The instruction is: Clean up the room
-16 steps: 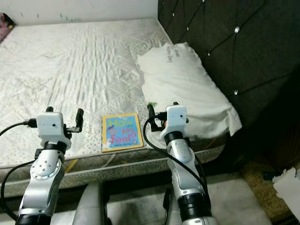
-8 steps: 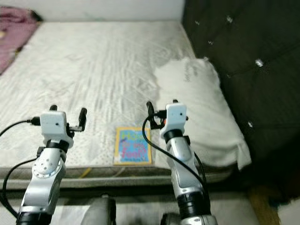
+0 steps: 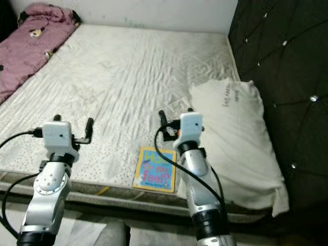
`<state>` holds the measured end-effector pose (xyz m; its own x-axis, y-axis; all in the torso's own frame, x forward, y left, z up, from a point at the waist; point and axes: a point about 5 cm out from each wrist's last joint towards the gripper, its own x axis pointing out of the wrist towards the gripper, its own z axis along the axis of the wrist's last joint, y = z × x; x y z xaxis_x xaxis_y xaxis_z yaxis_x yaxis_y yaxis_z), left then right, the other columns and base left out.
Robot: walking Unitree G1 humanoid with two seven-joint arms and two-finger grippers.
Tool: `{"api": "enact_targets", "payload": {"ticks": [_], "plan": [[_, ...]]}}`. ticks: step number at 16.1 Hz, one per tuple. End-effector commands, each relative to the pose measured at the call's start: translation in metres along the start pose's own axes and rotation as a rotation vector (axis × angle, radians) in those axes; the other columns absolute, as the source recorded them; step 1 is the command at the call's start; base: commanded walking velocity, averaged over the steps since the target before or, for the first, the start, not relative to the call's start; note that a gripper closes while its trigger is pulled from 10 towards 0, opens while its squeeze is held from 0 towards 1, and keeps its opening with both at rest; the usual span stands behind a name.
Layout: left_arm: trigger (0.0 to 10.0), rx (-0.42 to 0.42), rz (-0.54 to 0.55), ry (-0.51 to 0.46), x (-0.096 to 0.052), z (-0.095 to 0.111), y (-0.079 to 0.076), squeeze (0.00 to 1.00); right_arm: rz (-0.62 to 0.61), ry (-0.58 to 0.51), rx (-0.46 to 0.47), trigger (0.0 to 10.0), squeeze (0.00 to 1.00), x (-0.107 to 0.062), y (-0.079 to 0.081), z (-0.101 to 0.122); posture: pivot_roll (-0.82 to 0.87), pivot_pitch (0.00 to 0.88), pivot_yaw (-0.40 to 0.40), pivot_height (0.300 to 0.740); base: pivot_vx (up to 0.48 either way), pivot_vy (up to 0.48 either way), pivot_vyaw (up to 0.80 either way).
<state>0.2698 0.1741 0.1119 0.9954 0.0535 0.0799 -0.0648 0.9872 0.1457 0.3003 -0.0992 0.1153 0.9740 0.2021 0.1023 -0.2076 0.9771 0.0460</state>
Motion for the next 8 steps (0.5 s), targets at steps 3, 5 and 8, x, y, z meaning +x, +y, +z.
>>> {"api": "enact_targets", "payload": {"ticks": [3,5,8], "plan": [[10.0,0.004,-0.006,0.001,0.0,0.0,-0.001,0.0,0.001,-0.019,-0.001,10.0,0.0,0.001,-0.001,0.004,0.11,0.0,0.01,0.71,0.0,0.0,0.0],[10.0,-0.011,-0.009,0.007,0.003,0.001,-0.002,0.0,-0.054,-0.025,-0.042,10.0,0.0,-0.002,-0.012,0.006,0.08,0.0,0.029,0.72,0.0,0.0,0.0],[10.0,-0.028,-0.014,0.019,0.007,0.003,-0.002,0.0,-0.143,-0.039,-0.118,10.0,0.0,-0.01,-0.031,0.01,0.07,0.0,0.036,0.72,0.0,0.0,0.0]]}}
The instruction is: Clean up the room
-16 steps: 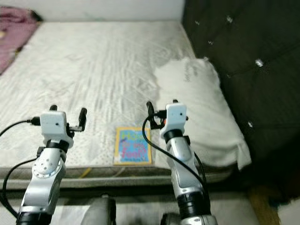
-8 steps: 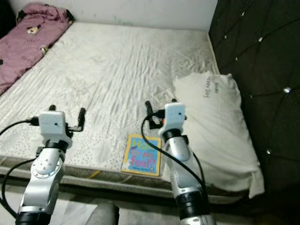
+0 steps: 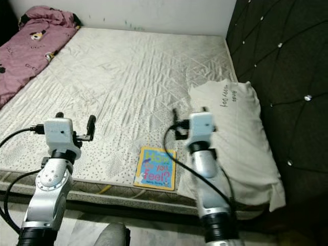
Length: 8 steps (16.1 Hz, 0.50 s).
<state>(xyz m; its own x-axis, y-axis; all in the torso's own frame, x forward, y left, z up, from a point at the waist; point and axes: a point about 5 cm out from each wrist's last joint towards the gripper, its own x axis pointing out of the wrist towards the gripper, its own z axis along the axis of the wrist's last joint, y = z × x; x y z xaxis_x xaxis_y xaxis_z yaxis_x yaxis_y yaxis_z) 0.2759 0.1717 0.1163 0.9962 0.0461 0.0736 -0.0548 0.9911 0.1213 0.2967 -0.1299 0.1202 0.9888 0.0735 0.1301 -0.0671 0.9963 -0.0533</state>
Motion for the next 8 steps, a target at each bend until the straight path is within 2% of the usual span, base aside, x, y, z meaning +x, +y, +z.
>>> {"api": "enact_targets", "payload": {"ticks": [1,3,5,6,8], "plan": [[10.0,-0.005,-0.008,0.014,0.0019,-0.0014,-0.0013,0.0,-0.012,-0.012,-0.005,10.0,0.0,-0.001,-0.0023,0.003,0.07,0.0,0.034,0.72,0.0,0.0,0.0],[10.0,-0.017,-0.016,0.011,0.0031,-0.0001,-0.0043,0.0,-0.014,-0.015,-0.024,10.0,0.0,-0.0004,-0.0021,0.0042,0.07,0.0,0.029,0.724,0.0,0.0,-0.21],[10.0,-0.04,-0.022,0.013,0.0031,0.0003,-0.0062,0.0,-0.026,-0.003,0.003,10.0,0.0,0.0028,-0.0018,0.0034,0.07,0.0,0.019,0.738,0.0,0.0,0.0],[10.0,-0.045,-0.019,0.016,0.003,0.0003,-0.0059,0.0,-0.021,0.003,0.017,10.0,0.0,0.003,-0.0002,0.0032,0.07,0.0,0.013,0.74,0.0,0.0,-0.41],[10.0,-0.068,-0.006,0.027,0.003,-0.0003,-0.0048,0.0,-0.003,0.033,0.045,10.0,0.0,0.002,0.0051,-0.0001,0.07,0.0,0.006,0.74,0.0,0.456,-0.72]]}}
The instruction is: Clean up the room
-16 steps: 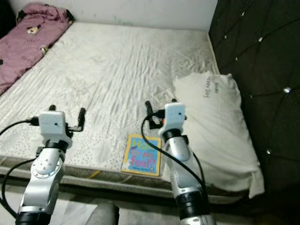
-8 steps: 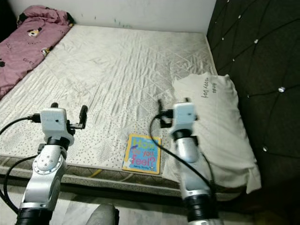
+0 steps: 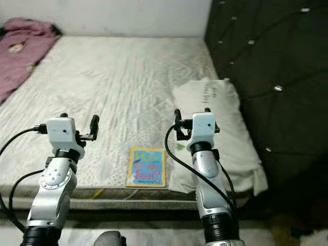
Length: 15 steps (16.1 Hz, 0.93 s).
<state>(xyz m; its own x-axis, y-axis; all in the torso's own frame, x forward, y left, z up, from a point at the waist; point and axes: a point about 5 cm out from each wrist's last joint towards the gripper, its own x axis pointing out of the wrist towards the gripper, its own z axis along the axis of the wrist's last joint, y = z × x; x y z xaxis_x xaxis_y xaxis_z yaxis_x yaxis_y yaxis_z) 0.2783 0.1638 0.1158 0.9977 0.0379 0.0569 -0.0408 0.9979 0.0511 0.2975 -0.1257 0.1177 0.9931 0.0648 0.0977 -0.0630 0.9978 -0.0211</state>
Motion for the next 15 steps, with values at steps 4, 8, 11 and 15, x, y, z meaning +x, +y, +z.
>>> {"api": "enact_targets", "payload": {"ticks": [4,8,11,15], "plan": [[10.0,-0.016,-0.001,0.014,0.0024,-0.0001,0.0011,0.0,0.034,-0.005,0.016,10.0,0.0,0.0005,0.0048,0.0034,0.06,0.0,0.007,0.74,0.0,0.48,-0.59],[10.0,-0.026,0.004,0.015,0.0036,0.0002,-0.0001,0.0,0.048,0.003,0.027,10.0,0.0,0.0011,0.0053,0.0029,0.06,0.0,0.005,0.74,0.0,0.48,0.0],[10.0,-0.028,0.011,0.016,0.0042,0.0003,0.0001,0.0,0.065,0.006,0.023,10.0,0.0,0.0014,0.0073,0.0026,0.06,0.0,0.0,0.74,0.0,0.48,0.0],[10.0,-0.029,0.016,0.018,0.0048,0.0002,0.0,0.0,0.083,-0.002,0.012,10.0,0.0,0.0014,0.0092,0.0037,0.06,0.0,0.0,0.74,0.0,0.48,0.51]]}}
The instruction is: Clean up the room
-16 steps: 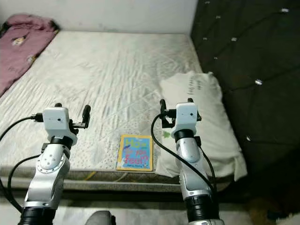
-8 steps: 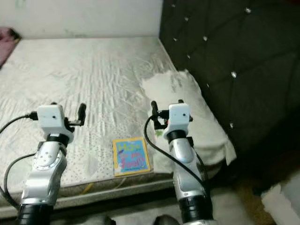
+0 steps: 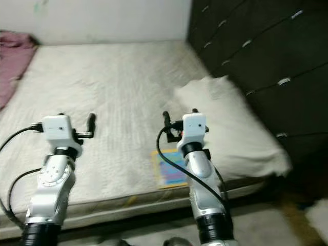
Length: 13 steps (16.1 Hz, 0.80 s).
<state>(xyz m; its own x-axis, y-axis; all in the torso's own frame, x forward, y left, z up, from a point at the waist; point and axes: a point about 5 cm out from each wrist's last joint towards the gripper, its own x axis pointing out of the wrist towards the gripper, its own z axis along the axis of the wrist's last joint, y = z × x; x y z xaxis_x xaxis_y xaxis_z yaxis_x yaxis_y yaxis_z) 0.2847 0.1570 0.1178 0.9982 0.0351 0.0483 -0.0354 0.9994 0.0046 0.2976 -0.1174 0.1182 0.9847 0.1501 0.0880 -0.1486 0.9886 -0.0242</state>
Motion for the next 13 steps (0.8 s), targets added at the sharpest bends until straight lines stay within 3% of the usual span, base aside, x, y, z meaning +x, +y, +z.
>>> {"api": "enact_targets", "payload": {"ticks": [1,13], "plan": [[10.0,0.017,0.019,0.01,-0.0013,-0.0017,0.0071,0.0,-0.003,-0.01,0.006,10.0,0.0,0.0009,0.0009,0.0031,0.06,0.0,0.001,0.74,0.0,0.48,0.8],[10.0,-0.019,0.016,0.017,0.0004,-0.0027,0.005,0.0,-0.015,0.032,0.013,10.0,0.0,0.002,-0.0014,-0.0027,0.05,0.0,-0.005,0.74,0.0,0.48,0.0]]}}
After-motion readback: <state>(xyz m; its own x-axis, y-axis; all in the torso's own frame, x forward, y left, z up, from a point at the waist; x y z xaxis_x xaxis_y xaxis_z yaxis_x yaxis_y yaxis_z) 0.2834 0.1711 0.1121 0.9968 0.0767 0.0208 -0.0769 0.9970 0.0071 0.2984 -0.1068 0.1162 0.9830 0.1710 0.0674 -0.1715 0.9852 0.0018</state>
